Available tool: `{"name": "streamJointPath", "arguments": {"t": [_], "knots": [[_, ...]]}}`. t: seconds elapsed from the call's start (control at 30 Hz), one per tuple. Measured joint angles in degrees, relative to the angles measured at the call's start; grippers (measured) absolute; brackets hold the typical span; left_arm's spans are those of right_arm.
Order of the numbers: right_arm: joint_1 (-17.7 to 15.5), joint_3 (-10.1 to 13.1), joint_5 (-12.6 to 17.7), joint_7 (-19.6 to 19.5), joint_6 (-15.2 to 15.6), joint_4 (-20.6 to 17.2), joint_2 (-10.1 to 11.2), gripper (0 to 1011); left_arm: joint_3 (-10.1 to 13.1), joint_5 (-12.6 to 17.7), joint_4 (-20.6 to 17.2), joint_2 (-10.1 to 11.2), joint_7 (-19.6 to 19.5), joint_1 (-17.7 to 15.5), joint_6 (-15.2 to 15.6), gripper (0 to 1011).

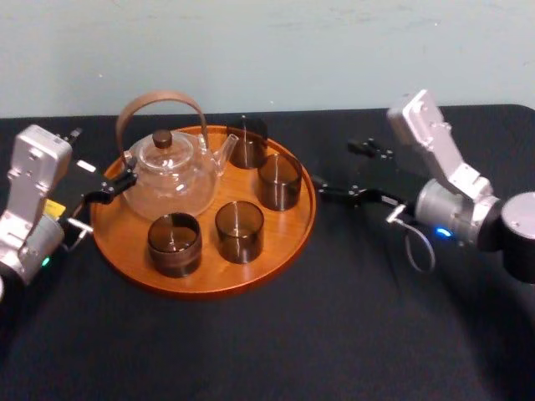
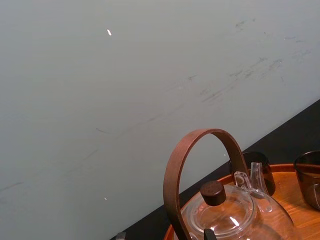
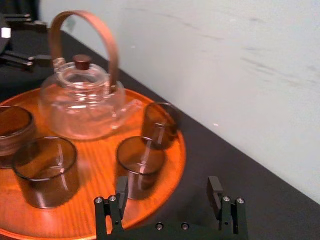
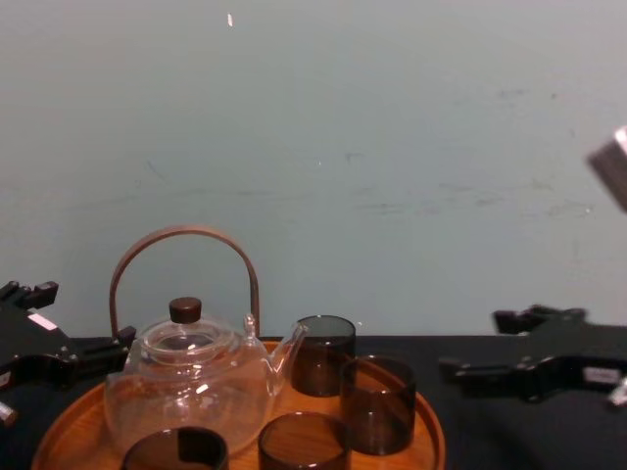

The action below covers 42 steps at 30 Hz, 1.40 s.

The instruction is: Pick up the glass from the table and place it on the tray.

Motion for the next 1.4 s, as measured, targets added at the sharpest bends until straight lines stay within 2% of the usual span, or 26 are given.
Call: {"name": "streamJointPath", "arguments": {"t": [0.2, 0.23, 0.3, 0.53, 1.4], "knots": [[-3.24, 3.93, 0.76, -3.57, 0.83, -3.12, 1.86, 1002, 0.00, 0.00, 0.00, 0.00, 0.00, 0.00, 0.00, 1010], [-3.24, 3.93, 0.76, -3.57, 0.83, -3.12, 1.86, 1002, 0.00, 0.00, 0.01, 0.00, 0.00, 0.00, 0.00, 1010], [-4.54, 5.72, 0.75, -5.46, 1.14, -4.02, 2.31, 1002, 0.00, 0.00, 0.00, 0.00, 0.00, 0.00, 0.00, 1009], [-5.94, 9.16, -0.40, -9.53, 1.24, -3.98, 1.68, 1002, 0.00, 0.00, 0.00, 0.00, 0.00, 0.00, 0.00, 1009], [-5.85, 8.63, -0.43, -8.96, 1.23, -4.12, 1.94, 1002, 0.00, 0.00, 0.00, 0.00, 0.00, 0.00, 0.00, 1010]]}}
